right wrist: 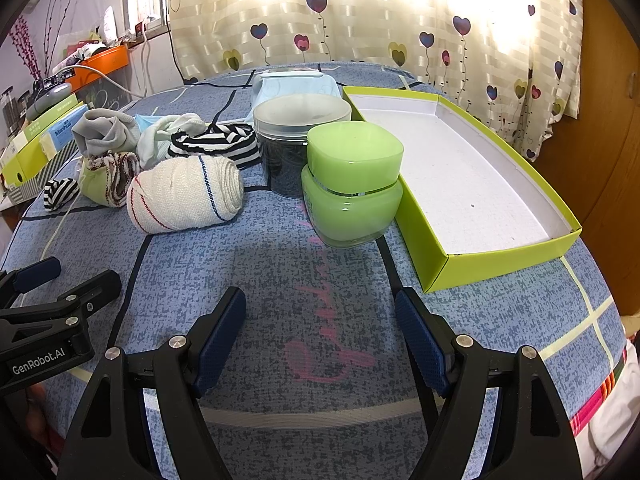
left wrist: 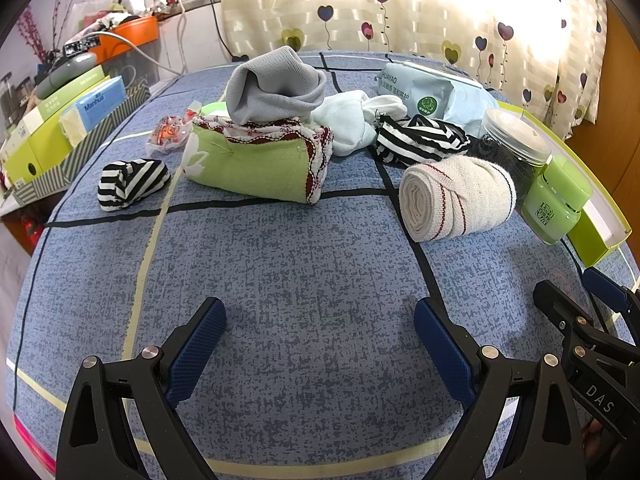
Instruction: Organize soft objects
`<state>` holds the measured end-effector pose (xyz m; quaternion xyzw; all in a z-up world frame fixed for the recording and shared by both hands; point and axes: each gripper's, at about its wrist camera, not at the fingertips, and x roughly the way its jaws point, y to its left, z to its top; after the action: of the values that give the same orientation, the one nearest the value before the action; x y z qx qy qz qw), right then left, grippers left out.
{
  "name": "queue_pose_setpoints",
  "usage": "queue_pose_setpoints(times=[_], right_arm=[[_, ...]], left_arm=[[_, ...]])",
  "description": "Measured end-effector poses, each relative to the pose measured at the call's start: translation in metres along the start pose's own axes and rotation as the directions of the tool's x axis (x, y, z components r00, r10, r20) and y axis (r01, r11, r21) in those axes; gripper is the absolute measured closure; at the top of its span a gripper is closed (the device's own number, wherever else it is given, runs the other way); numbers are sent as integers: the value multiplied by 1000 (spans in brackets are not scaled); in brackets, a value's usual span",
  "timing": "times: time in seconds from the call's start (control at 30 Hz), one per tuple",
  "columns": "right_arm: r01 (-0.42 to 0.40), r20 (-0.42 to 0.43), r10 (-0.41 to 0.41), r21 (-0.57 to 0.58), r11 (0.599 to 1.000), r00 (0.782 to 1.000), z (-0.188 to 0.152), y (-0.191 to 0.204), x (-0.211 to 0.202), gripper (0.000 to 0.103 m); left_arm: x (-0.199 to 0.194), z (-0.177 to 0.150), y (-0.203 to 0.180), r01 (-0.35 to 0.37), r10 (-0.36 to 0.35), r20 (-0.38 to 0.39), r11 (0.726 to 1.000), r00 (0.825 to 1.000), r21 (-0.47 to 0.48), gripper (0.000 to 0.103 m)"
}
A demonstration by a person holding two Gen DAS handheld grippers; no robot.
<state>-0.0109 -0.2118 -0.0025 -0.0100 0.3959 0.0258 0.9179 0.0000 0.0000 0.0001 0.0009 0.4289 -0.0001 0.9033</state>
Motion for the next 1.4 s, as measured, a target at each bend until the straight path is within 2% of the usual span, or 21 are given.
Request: queue_pose_setpoints(times=[1.4], right_arm=[[0, 2, 0, -1, 1000, 1000, -2, 0, 2, 26]], left_arm=[[0, 0, 0, 0, 0, 2, 1000, 1000, 0, 8]])
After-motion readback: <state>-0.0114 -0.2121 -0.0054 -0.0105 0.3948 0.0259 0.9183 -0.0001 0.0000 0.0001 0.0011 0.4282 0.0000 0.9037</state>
